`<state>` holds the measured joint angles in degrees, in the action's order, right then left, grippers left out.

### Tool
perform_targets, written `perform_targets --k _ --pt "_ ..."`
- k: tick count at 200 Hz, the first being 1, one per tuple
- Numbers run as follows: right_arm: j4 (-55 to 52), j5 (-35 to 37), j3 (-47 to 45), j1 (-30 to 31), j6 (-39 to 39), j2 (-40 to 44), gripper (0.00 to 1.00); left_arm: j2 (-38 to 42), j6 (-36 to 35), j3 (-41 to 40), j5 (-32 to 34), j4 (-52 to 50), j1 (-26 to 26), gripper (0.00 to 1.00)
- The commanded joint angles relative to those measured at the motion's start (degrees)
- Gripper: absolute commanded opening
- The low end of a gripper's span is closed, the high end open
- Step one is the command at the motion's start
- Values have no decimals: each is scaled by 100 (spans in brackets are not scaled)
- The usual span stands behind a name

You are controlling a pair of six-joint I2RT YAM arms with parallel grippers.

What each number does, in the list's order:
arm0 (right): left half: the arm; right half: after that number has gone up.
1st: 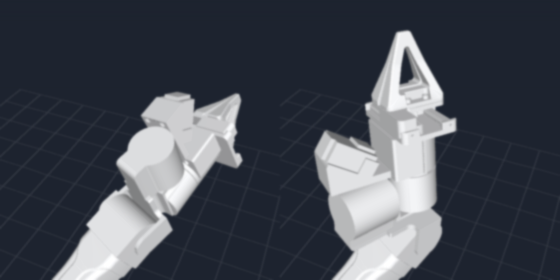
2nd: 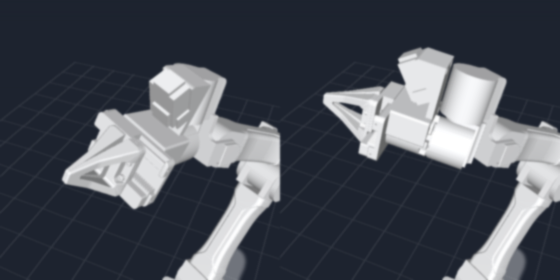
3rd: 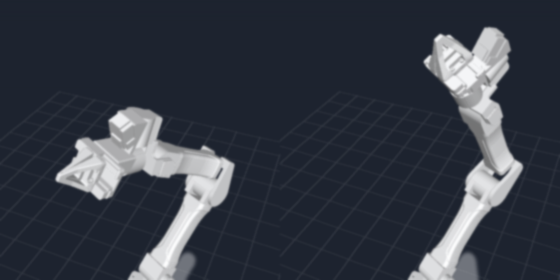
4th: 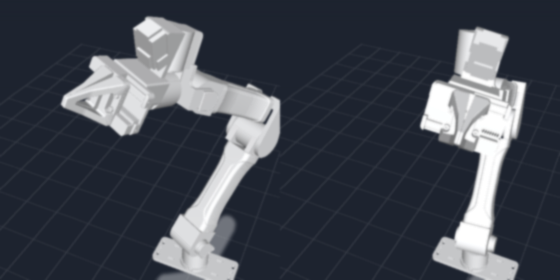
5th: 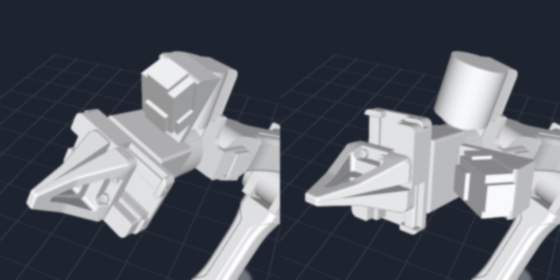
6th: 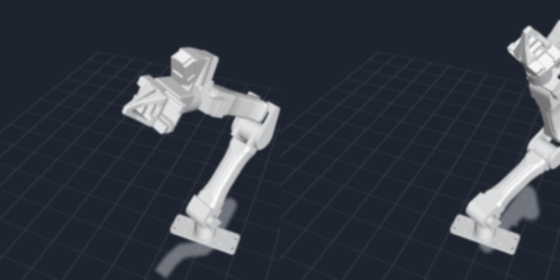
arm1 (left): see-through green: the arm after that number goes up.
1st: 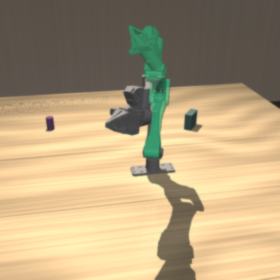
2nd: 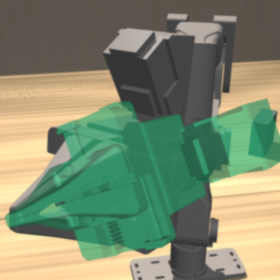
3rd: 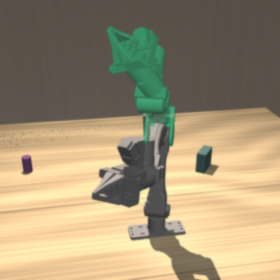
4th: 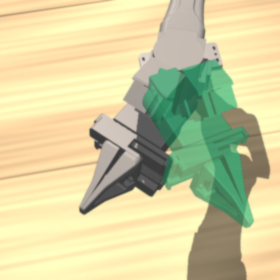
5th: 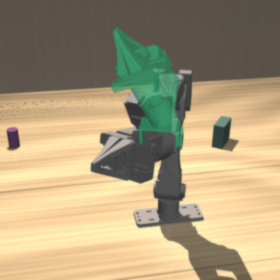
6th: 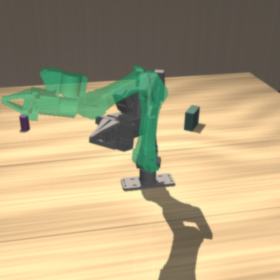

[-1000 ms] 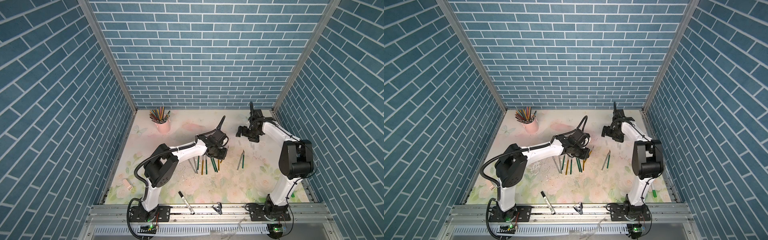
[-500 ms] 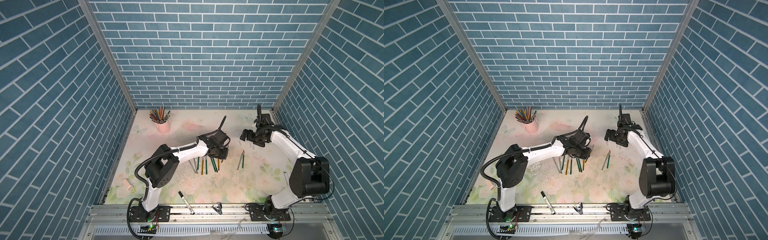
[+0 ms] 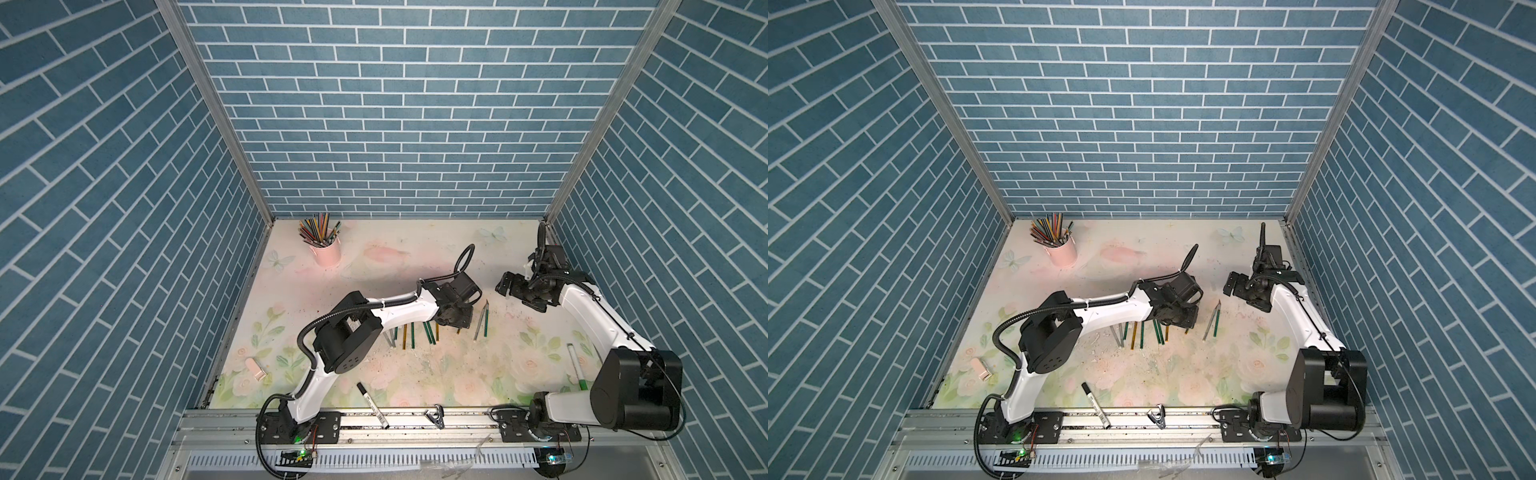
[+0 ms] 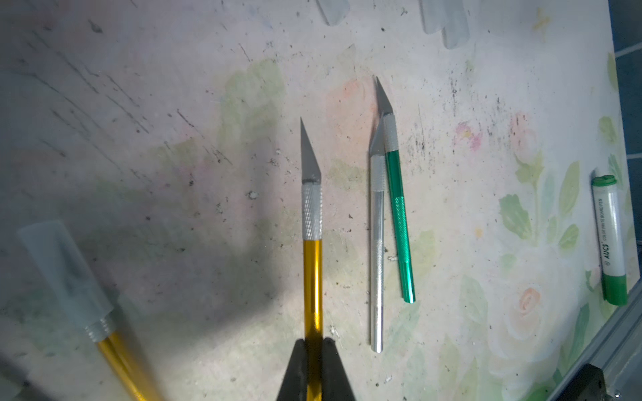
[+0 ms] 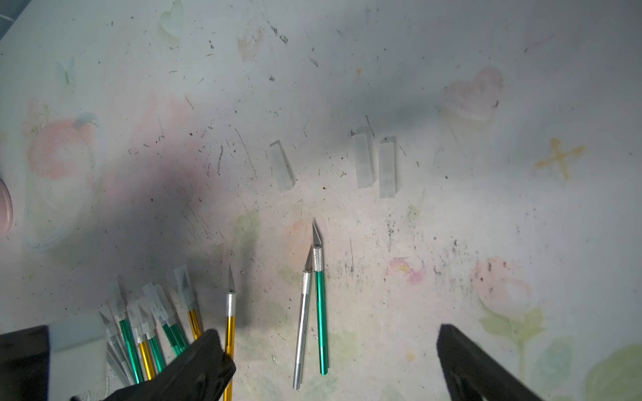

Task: Remove protective caps from carving knives
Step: Place the carving knife at the center of the board.

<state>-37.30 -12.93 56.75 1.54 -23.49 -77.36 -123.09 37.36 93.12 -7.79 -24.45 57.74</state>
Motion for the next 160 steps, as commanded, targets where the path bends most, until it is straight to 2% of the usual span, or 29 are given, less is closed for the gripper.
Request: perform_targets --k 1,85,160 --pt "-176 -113 -106 -53 193 266 98 -154 155 244 185 -117 52 4" --pt "-324 33 -485 -154 292 668 98 -457 350 507 270 -341 122 4" --pt "-384 -38 -542 -154 509 681 98 -648 544 608 299 -383 135 10"
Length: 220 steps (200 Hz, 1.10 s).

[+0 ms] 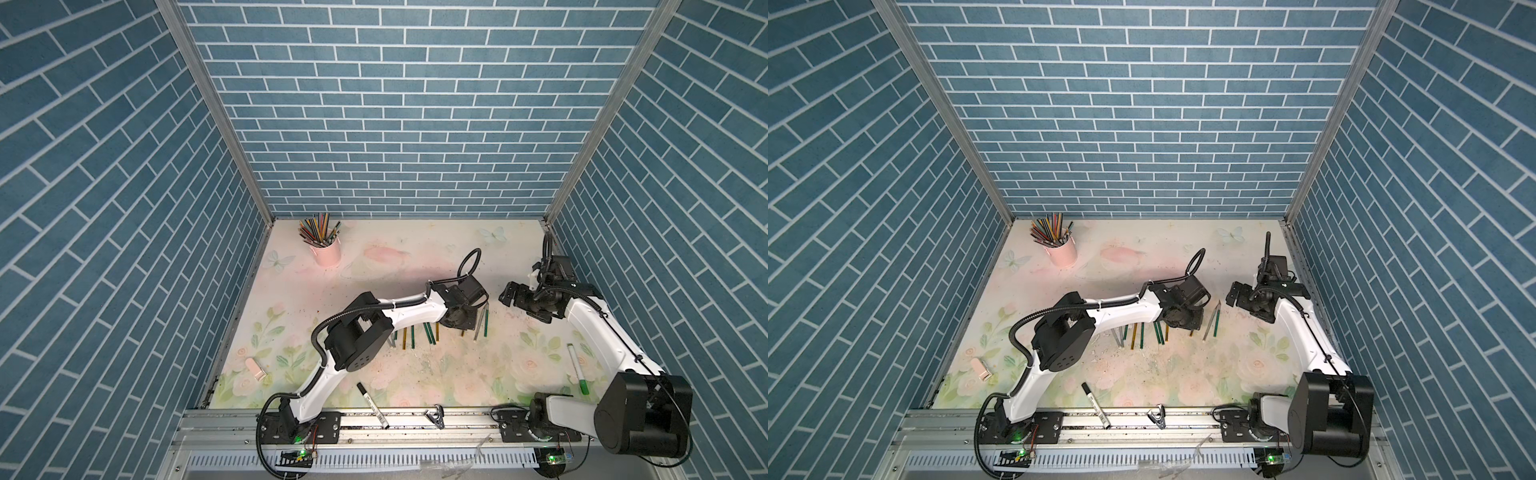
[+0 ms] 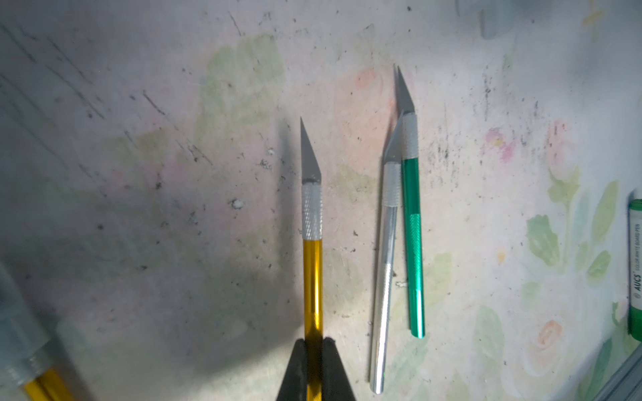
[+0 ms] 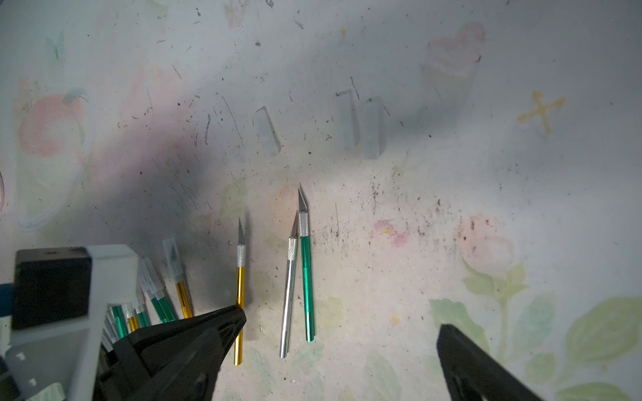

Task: Remove protective caps from carving knives
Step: Place the carving knife at the center of the board.

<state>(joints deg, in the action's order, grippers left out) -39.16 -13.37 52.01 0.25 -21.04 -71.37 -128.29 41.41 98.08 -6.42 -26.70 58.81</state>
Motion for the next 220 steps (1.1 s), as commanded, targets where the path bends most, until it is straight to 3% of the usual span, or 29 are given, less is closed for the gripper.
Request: perform_targets --k 1,61,132,160,220 --pt "-198 3 -72 -25 266 81 98 -132 140 118 160 -159 31 10" --pt "-84 -113 -105 -25 310 2 98 -248 162 250 158 -262 31 15" --pt "-75 -166 144 -25 354 -244 98 -118 79 290 260 -292 12 28" --pt "-24 -179 327 -25 394 -319 98 210 -226 312 468 -387 7 44" --pt "79 -149 891 -25 145 -706 98 985 -528 -149 954 -708 -138 98"
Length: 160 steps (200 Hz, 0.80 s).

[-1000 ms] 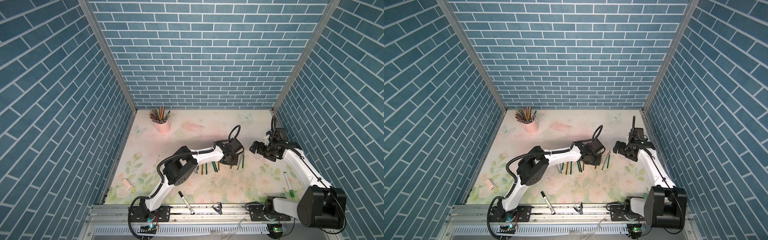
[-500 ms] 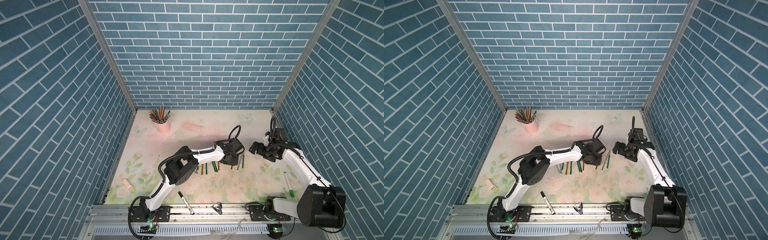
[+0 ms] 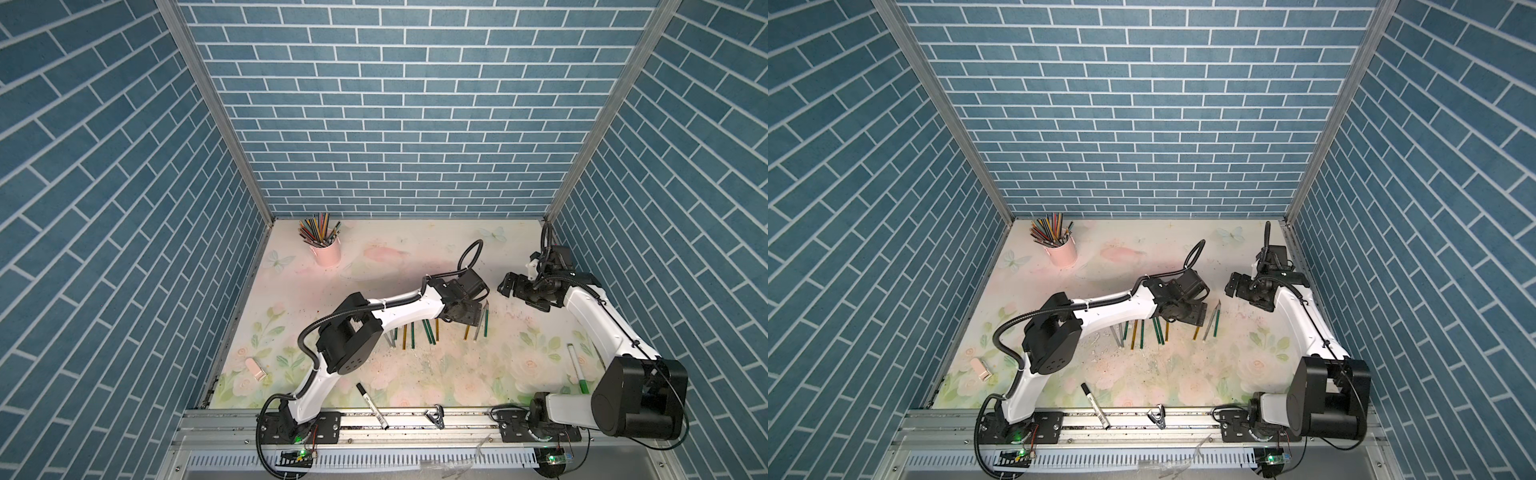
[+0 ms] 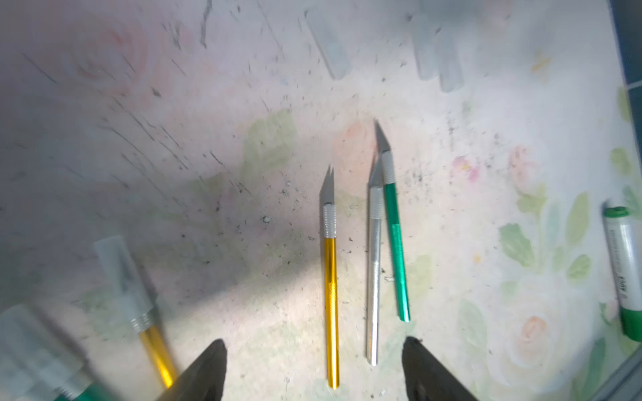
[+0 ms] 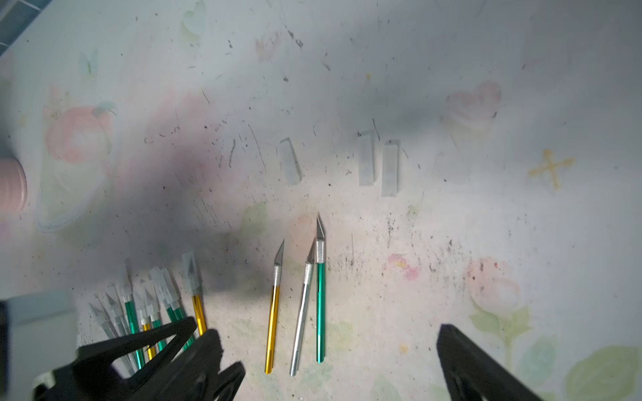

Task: Remove protective caps from carving knives
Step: Place the carving knife at the center of the board, then pick up the carving knife from the center of the board.

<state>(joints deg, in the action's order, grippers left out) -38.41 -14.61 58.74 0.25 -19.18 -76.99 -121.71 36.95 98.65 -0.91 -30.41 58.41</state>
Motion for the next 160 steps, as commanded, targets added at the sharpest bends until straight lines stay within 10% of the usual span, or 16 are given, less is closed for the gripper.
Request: perform_targets --k 1,100,160 --pt "7 -29 226 -25 -46 -151 98 343 -78 -219 409 -344 -105 98" --pt "603 -486 287 47 -470 -569 98 1229 -461 -1353 1222 -62 -36 99" --pt "746 -744 246 50 -490 -668 98 604 79 -622 1023 -901 -39 99"
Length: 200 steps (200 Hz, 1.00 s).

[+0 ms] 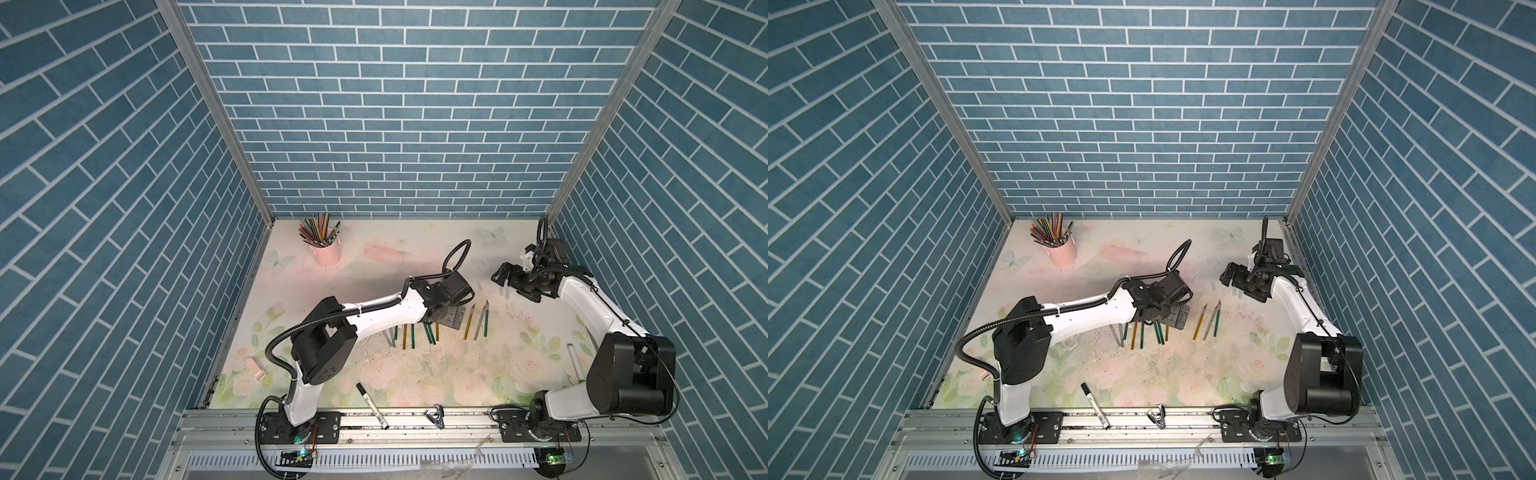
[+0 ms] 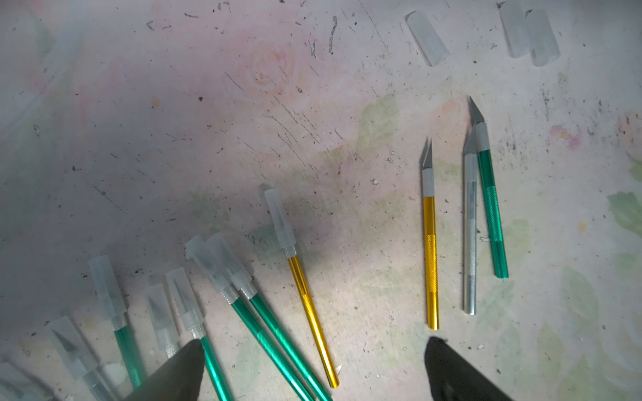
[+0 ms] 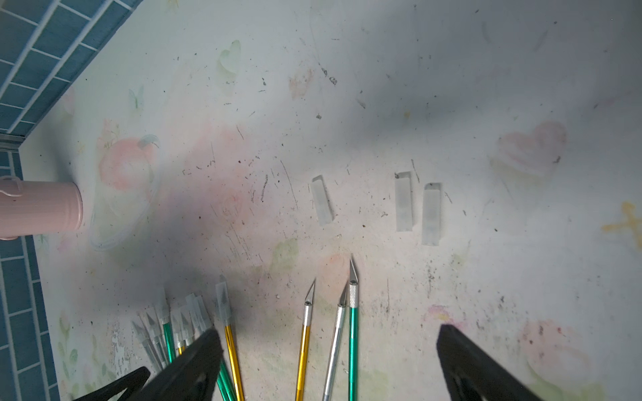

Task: Remove protective caps from carving knives
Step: Pick up the carving knife from the center of the board.

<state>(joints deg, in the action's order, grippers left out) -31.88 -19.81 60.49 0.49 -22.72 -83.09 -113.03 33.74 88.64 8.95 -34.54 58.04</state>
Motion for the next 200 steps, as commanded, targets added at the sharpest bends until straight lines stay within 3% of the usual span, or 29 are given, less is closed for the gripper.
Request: perform_targets --k 1,60,116,200 --pt "97 -229 65 19 -141 -58 98 -281 416 403 33 -516 -3 99" --pt "296 -532 -221 13 -166 40 98 -987 1109 1132 -170 -1316 13 97" --pt "241 -583 -279 19 -65 95 97 -1215 1236 1199 -192 -1327 22 69" --pt "238 -635 -366 14 -57 157 97 -1441 1211 1292 -253 -1284 18 56"
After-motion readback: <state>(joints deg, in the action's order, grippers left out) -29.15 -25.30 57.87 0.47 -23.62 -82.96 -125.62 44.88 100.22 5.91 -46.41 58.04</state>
